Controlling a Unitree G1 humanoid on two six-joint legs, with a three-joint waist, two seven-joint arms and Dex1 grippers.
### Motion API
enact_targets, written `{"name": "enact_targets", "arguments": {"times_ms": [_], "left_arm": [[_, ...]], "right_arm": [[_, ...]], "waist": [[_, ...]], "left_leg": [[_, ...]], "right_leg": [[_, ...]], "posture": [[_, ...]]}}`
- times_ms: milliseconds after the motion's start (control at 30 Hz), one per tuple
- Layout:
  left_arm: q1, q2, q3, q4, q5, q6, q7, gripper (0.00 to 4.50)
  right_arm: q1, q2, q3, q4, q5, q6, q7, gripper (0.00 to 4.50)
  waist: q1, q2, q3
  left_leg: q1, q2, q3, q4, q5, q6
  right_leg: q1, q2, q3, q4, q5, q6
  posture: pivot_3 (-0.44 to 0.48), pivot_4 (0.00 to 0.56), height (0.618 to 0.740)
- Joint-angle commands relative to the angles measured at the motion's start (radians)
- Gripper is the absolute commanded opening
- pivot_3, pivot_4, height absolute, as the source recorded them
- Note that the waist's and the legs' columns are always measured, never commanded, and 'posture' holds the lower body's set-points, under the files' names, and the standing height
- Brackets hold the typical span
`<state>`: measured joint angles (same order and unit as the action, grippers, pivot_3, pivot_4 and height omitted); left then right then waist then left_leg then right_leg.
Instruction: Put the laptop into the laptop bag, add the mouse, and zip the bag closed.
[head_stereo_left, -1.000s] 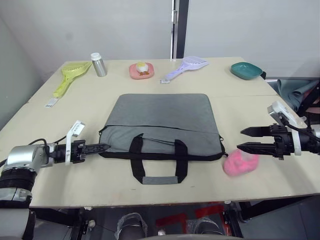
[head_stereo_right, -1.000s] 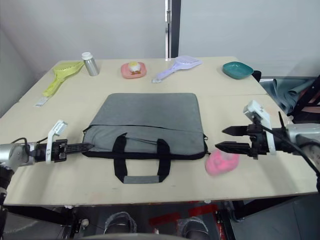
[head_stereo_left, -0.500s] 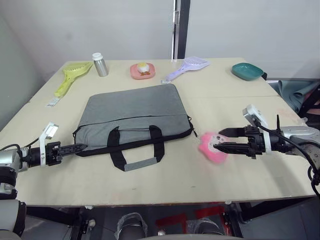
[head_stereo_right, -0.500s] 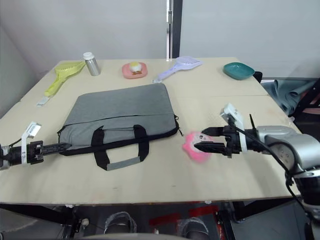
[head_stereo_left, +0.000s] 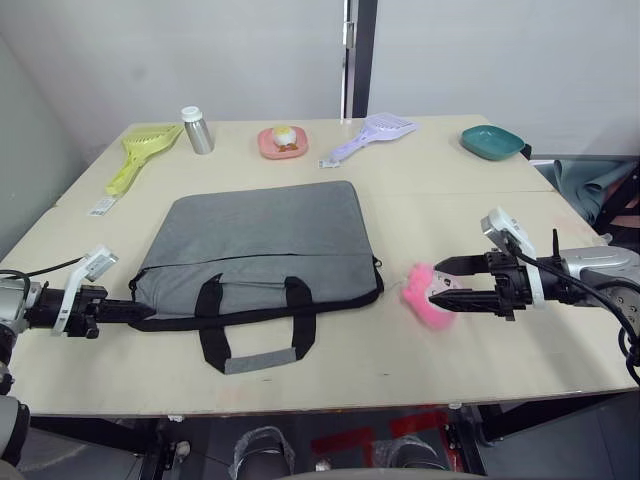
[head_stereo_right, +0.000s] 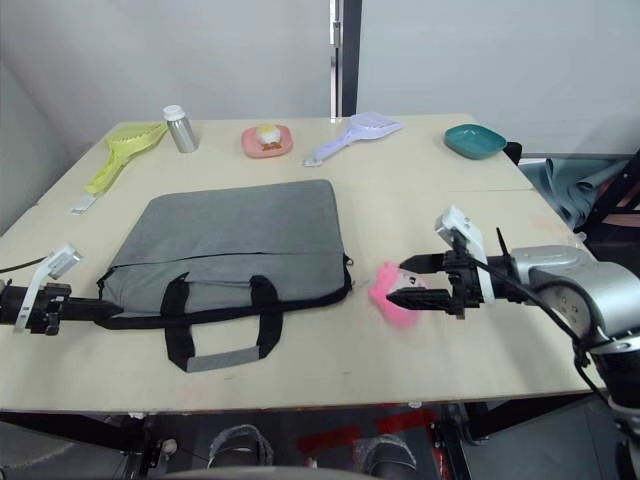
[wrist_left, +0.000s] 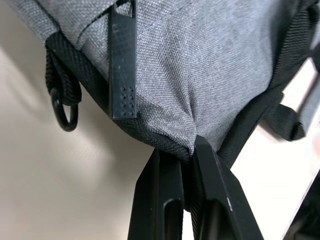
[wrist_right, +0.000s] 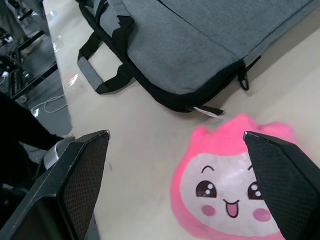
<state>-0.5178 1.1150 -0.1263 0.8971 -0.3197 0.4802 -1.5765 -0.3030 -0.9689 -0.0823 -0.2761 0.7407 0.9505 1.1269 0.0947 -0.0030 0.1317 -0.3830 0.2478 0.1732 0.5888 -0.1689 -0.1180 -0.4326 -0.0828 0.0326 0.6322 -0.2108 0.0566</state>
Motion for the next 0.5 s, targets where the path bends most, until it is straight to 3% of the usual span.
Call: {"name": "enact_targets", "arguments": {"times_ms": [33, 267, 333, 500], "left_arm": [[0.008, 0.020, -0.054, 0.076, 0.066, -0.016, -0.038, 0.01], [-0.036, 0.003, -0.044, 0.104, 0.071, -0.023, -0.024, 0.01], [-0.074, 0.000, -0.004, 0.130, 0.076, -0.057, 0.013, 0.74], [-0.101, 0.045, 0.042, 0.091, 0.070, -0.061, -0.034, 2.49]], "right_arm": [[0.005, -0.018, -0.037, -0.032, 0.019, -0.004, 0.005, 4.50], [-0.006, -0.015, -0.040, -0.054, 0.046, 0.005, 0.002, 4.50], [-0.011, -0.009, -0.074, -0.095, 0.093, 0.016, -0.001, 4.50], [-0.001, -0.015, -0.134, -0.158, 0.151, 0.028, -0.032, 4.50]], "waist": [[-0.001, 0.001, -0.001], [-0.001, 0.001, -0.001], [0.002, 0.001, -0.001], [0.010, -0.001, -0.002]], "left_leg": [[0.000, 0.000, 0.000, 0.000, -0.002, -0.003], [0.002, 0.000, 0.000, 0.001, -0.003, -0.005], [0.002, 0.000, 0.000, 0.001, -0.003, -0.005], [0.000, 0.000, -0.001, 0.003, -0.003, -0.005]], "right_leg": [[0.000, 0.000, 0.000, 0.001, 0.000, 0.000], [0.000, 0.000, 0.001, 0.004, 0.000, 0.000], [0.000, 0.000, 0.001, 0.005, 0.000, 0.000], [-0.001, 0.000, 0.000, 0.006, 0.000, 0.000]], "posture": [[0.000, 0.150, 0.740], [0.000, 0.150, 0.740], [0.000, 0.150, 0.740], [0.000, 0.150, 0.740]]}}
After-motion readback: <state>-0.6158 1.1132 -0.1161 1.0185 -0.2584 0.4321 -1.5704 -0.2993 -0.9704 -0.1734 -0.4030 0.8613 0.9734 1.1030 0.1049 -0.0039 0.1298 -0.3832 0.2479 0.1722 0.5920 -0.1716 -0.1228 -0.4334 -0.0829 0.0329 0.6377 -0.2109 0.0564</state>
